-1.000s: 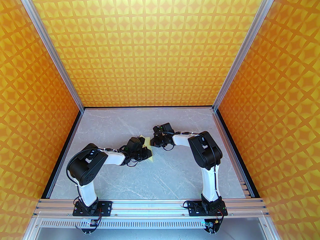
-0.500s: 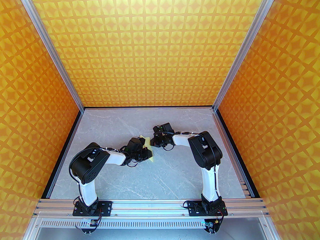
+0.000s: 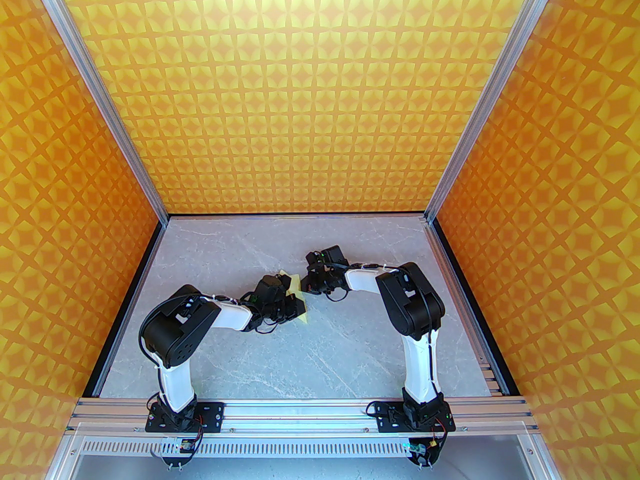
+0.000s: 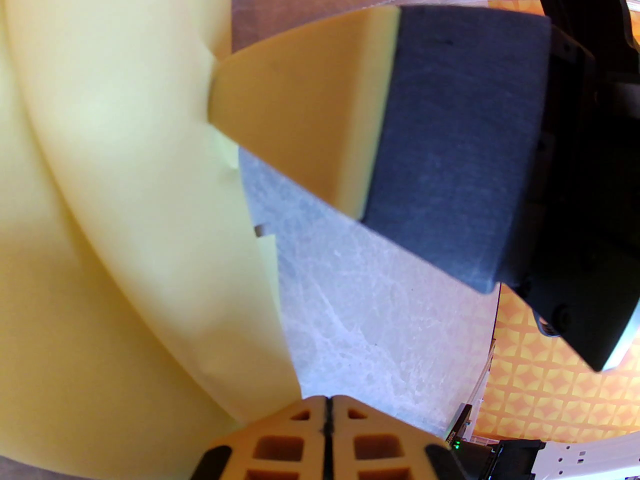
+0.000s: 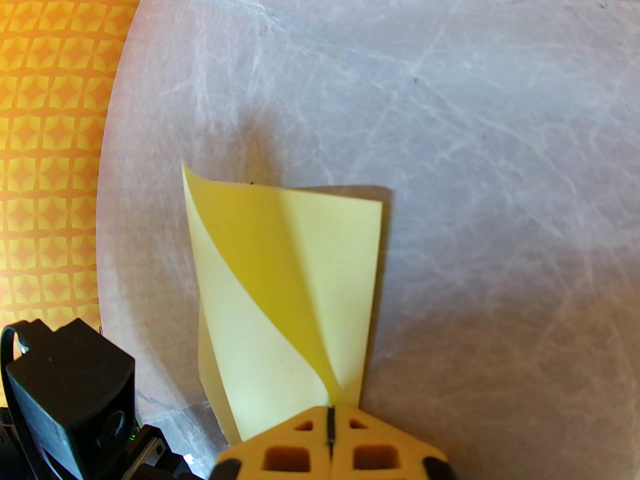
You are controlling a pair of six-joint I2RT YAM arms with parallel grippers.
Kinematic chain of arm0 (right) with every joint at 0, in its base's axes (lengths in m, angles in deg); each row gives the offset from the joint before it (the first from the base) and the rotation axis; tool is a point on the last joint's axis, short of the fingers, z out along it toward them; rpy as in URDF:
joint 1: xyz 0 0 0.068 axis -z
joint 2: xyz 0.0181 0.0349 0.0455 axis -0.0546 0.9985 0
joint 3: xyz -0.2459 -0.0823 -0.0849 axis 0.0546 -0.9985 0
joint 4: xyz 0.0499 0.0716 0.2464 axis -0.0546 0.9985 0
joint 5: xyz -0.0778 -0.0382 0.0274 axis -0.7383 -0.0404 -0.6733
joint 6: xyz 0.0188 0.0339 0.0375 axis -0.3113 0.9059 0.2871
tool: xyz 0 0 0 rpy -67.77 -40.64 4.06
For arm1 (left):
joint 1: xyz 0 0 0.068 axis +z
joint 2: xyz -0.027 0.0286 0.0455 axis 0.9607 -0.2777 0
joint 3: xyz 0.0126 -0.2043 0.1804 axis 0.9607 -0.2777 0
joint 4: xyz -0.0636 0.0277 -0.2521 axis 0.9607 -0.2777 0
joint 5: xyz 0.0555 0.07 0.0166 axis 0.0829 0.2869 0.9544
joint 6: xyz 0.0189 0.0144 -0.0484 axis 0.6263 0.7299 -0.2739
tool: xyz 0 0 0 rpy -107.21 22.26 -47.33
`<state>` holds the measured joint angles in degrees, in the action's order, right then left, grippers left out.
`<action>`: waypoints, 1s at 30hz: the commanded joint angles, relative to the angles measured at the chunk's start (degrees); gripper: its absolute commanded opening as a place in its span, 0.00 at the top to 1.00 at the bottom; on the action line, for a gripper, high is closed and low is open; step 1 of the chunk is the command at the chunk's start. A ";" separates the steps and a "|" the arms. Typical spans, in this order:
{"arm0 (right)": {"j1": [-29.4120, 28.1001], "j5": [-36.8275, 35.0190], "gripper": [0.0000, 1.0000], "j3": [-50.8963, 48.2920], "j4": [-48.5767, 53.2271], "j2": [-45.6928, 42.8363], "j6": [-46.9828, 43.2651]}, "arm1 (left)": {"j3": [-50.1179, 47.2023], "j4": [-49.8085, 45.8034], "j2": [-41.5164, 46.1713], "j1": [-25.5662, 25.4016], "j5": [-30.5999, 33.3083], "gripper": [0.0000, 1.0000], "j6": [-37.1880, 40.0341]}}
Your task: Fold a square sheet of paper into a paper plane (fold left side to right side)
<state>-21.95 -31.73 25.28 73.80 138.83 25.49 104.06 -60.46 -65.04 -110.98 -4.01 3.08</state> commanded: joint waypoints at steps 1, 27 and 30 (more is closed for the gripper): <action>-0.14 -1.27 1.00 0.19 1.50 2.52 -1.10 | 0.91 0.81 -1.10 -0.30 -0.68 0.93 -0.44; -0.14 -1.85 1.00 0.65 2.47 0.92 -1.50 | -5.61 -2.28 6.12 0.19 3.51 0.94 -0.88; -0.15 -1.90 1.00 0.70 2.59 0.60 -1.64 | -6.44 -4.49 5.62 0.36 4.80 0.96 -1.36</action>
<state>-21.95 -31.76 25.46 74.13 138.83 25.29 99.18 -61.40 -59.30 -111.00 -1.83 2.52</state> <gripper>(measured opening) 0.030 0.046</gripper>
